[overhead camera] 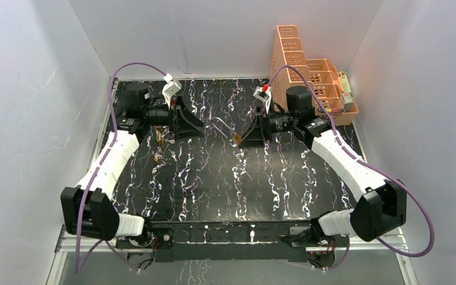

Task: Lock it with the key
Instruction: Pick up the lock from the center of the board, then lock the lock.

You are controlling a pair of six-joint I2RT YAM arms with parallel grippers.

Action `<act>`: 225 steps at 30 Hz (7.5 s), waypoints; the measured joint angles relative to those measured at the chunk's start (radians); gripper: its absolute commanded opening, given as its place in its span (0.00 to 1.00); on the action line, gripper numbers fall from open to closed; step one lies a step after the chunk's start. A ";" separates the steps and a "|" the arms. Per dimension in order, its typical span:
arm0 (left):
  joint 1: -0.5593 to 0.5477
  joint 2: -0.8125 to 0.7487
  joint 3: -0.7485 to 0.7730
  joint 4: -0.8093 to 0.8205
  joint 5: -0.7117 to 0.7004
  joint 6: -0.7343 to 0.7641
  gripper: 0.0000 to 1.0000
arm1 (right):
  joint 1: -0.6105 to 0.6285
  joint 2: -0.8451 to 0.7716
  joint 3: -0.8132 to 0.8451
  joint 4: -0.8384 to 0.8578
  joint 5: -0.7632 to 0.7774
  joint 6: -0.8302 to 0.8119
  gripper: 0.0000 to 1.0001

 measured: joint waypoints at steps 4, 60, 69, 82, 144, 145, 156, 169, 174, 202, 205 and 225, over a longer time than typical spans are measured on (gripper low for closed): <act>-0.042 -0.045 -0.003 0.071 0.032 0.025 0.68 | 0.000 0.032 0.011 0.076 -0.122 0.072 0.44; -0.112 0.040 -0.064 0.770 -0.037 -0.501 0.00 | 0.002 -0.053 0.054 0.209 0.201 0.054 0.98; -0.116 -0.010 -0.088 0.996 -0.011 -0.605 0.00 | 0.001 -0.237 -0.346 0.845 0.253 0.090 0.99; -0.116 -0.034 -0.089 1.268 0.026 -0.712 0.00 | 0.216 -0.123 -0.573 1.553 0.290 0.066 0.99; -0.034 -0.083 -0.169 1.389 0.121 -0.882 0.59 | 0.202 -0.055 0.132 0.138 0.135 -0.273 0.00; -0.029 -0.083 -0.169 1.392 0.133 -0.890 0.64 | 0.198 -0.054 0.150 0.094 0.125 -0.285 0.00; 0.004 -0.134 -0.166 1.373 0.160 -0.914 0.84 | 0.182 -0.009 0.293 -0.160 0.090 -0.369 0.00; 0.002 -0.076 -0.144 1.368 0.126 -0.947 0.69 | 0.182 0.026 0.294 -0.216 0.091 -0.388 0.00; -0.016 -0.054 -0.142 1.367 0.126 -0.948 0.74 | 0.182 0.042 0.294 -0.220 0.090 -0.391 0.00; -0.079 0.049 -0.113 1.366 0.108 -0.946 0.61 | 0.182 0.082 0.294 -0.234 0.099 -0.408 0.00; -0.088 0.062 -0.111 1.366 0.107 -0.947 0.12 | 0.182 0.087 0.294 -0.234 0.099 -0.409 0.00; -0.105 0.013 -0.149 1.314 -0.095 -0.780 0.00 | 0.175 -0.227 -0.007 0.232 0.298 -0.276 0.99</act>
